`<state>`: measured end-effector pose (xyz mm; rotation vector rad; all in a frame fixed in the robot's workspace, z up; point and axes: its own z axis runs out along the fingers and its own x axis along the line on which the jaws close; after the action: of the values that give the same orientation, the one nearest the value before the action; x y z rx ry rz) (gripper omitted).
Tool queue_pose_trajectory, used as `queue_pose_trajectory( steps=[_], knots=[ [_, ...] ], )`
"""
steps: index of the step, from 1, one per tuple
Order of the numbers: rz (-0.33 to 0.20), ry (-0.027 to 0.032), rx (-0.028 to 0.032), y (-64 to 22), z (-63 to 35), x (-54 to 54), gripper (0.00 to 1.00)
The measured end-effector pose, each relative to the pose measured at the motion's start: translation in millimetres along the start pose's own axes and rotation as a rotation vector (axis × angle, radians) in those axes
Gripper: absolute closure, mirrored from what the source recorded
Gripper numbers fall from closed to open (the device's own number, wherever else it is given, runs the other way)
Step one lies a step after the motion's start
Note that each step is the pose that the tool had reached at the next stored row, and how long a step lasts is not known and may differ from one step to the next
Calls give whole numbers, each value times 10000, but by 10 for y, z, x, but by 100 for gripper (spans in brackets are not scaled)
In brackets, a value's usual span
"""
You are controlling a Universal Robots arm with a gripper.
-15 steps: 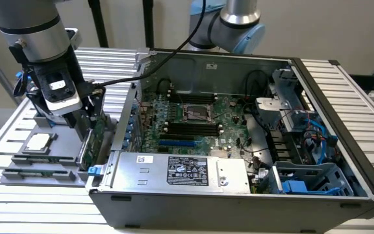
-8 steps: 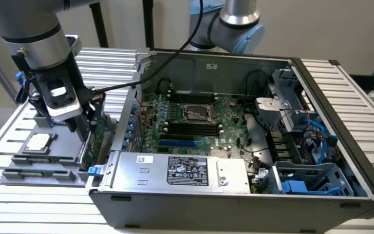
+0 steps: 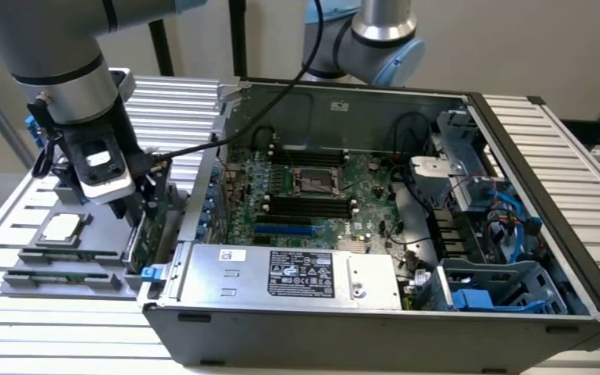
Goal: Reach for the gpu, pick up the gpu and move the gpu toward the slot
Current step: 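Pick up the gpu and move the gpu toward the slot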
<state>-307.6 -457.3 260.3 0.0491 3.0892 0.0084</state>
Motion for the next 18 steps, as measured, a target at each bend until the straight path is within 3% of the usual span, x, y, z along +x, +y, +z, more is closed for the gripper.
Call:
queue_pose_trajectory(
  steps=[8,18],
  knots=[
    [103,-7,39,5,140,8,50],
    [314,-16,63,59,181,22,50]
  ],
)
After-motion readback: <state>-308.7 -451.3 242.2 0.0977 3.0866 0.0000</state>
